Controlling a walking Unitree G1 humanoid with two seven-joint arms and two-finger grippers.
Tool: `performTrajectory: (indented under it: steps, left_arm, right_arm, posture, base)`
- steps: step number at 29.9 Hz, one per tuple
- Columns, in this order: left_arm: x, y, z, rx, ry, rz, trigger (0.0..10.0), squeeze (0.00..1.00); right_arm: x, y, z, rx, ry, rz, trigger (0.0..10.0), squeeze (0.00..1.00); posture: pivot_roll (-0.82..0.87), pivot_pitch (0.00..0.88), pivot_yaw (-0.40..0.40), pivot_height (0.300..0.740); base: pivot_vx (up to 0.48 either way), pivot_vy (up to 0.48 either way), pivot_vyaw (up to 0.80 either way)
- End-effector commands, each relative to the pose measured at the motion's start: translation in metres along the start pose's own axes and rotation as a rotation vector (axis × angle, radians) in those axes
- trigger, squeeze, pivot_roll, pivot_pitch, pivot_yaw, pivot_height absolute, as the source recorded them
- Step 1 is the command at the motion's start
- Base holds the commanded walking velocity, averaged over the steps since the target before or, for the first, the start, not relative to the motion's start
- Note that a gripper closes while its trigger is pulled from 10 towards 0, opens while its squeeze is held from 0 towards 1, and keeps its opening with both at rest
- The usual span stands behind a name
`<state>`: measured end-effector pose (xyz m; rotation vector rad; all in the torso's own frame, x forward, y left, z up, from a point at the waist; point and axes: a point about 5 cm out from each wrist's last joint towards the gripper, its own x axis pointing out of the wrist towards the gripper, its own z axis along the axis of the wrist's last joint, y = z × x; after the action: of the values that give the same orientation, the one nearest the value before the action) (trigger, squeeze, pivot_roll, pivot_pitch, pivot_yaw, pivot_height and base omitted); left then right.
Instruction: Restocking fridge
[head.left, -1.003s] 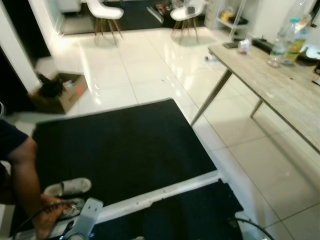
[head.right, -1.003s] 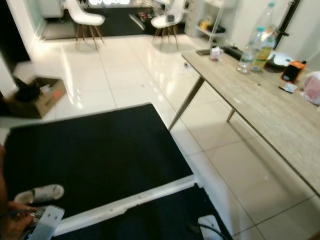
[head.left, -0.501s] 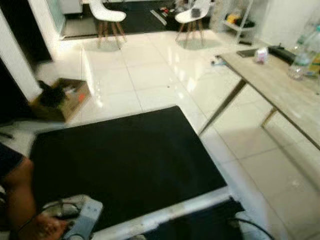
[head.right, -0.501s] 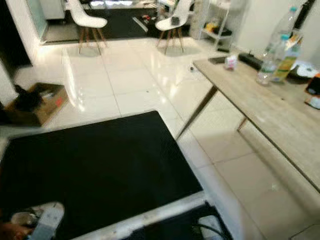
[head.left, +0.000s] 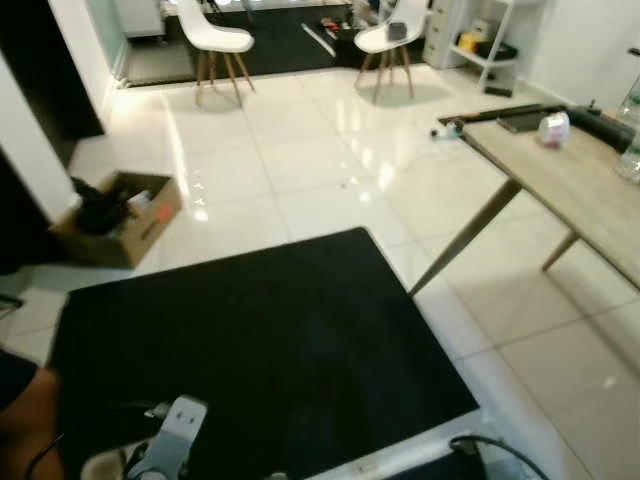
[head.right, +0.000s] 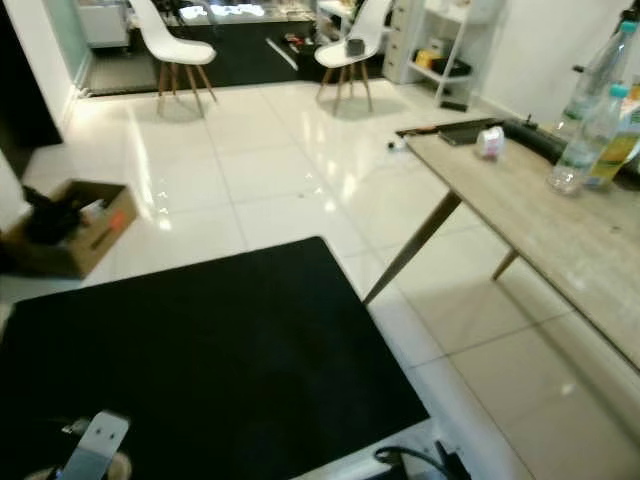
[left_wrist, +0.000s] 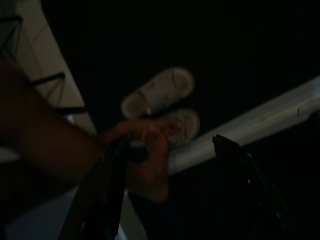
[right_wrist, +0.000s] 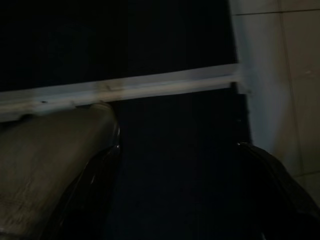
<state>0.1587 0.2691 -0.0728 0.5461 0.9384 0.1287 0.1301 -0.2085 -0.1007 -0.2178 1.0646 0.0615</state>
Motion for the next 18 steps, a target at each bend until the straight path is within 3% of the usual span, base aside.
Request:
performTrajectory:
  steps: [1, 18]
  left_arm:
    - [-0.0004, -0.0024, -0.0004, 0.008, 0.000, -0.010, 10.0, 0.00]
    - [-0.0019, -0.0005, -0.0066, 0.012, 0.009, -0.008, 10.0, 0.00]
  right_arm:
    - [-0.0010, -0.0085, -0.0012, -0.004, 0.002, -0.022, 10.0, 0.00]
    - [-0.0008, -0.0033, -0.0025, -0.001, 0.005, -0.012, 10.0, 0.00]
  posture:
    - [0.02, 0.000, -0.019, 0.706]
    - [0.04, 0.000, -0.013, 0.706]
  base:
    - [0.349, 0.000, 0.00]
    - [0.373, 0.000, 0.00]
